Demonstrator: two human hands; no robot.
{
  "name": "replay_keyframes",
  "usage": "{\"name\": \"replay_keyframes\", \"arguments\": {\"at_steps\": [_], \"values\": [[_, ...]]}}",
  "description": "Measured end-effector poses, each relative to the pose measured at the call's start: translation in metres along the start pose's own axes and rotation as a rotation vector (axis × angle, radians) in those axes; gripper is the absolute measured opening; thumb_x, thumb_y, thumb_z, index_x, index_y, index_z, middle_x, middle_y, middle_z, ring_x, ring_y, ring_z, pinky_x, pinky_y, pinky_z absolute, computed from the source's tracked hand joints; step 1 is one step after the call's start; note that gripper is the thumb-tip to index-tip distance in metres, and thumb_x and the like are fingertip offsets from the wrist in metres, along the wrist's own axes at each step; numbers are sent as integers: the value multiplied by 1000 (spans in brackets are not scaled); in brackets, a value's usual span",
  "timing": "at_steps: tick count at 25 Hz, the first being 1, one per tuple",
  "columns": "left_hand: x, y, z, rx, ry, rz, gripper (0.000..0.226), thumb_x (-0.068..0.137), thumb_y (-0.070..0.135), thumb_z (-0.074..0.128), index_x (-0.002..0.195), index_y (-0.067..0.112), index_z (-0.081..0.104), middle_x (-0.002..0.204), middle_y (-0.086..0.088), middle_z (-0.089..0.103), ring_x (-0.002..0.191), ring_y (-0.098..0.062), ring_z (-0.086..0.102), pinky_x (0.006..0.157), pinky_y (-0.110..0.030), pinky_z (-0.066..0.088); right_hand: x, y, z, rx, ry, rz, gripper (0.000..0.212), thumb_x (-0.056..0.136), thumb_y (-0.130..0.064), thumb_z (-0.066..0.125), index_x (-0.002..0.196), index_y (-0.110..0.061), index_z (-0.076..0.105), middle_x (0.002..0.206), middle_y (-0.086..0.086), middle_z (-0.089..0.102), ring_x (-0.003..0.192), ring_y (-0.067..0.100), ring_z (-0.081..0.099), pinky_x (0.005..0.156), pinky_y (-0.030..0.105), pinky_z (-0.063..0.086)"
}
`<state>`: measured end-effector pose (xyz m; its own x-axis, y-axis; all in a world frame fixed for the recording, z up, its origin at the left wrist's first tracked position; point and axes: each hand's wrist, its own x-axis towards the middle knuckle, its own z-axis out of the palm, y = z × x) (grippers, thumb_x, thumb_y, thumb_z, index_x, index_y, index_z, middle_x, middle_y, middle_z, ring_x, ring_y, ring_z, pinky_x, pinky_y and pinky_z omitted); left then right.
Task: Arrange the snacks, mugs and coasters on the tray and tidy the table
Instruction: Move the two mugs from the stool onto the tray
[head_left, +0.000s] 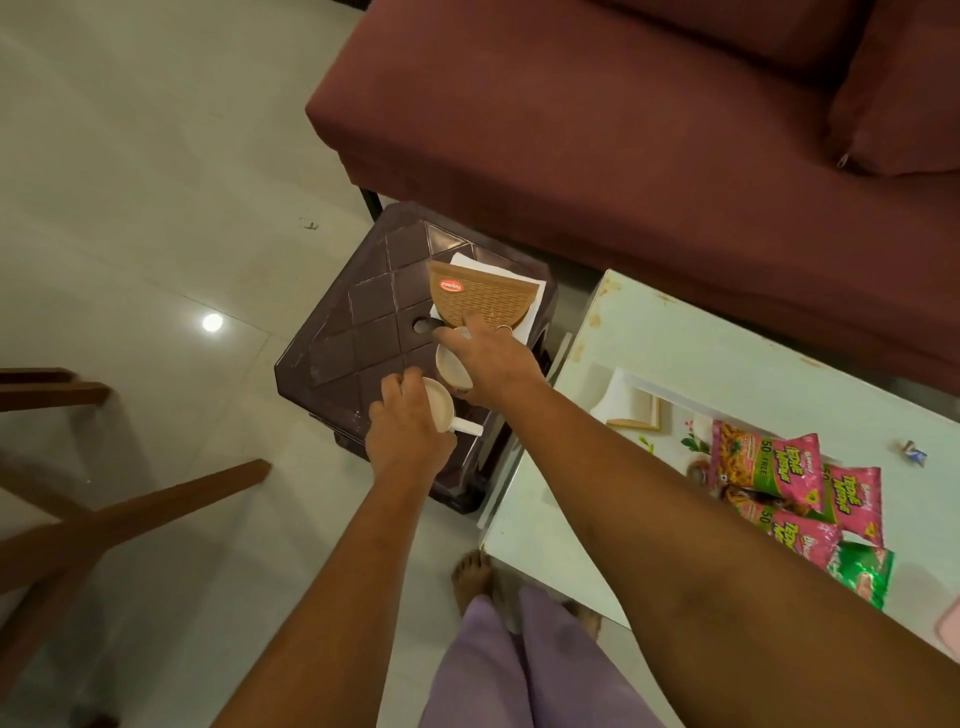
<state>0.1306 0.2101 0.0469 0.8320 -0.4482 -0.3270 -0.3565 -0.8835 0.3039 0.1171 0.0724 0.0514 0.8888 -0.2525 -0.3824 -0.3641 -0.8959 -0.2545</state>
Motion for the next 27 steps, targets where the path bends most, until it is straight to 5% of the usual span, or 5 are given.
{"name": "replay_keyframes", "arguments": {"at_steps": [9,18,27], "values": [[-38,70,15,89,-164,232,85,66,38,79,132,20,30,132,-8,38,115,-30,49,83,-40,51,-115,93,12,93,100,259,83,68,-28,79,135,-37,29,140,6,33,114,33,49,83,39,55],[-61,151,105,115,-361,395,82,65,27,79,131,26,31,131,-2,38,113,-27,49,80,-38,52,-180,216,51,221,155,598,81,64,-22,79,132,-35,35,133,7,37,100,39,58,82,43,54],[-66,192,180,165,-395,439,81,67,32,76,132,23,30,133,-4,37,113,-30,48,76,-37,49,-165,265,88,172,88,531,81,66,-26,79,132,-40,35,135,4,36,109,35,53,76,40,50]]}}
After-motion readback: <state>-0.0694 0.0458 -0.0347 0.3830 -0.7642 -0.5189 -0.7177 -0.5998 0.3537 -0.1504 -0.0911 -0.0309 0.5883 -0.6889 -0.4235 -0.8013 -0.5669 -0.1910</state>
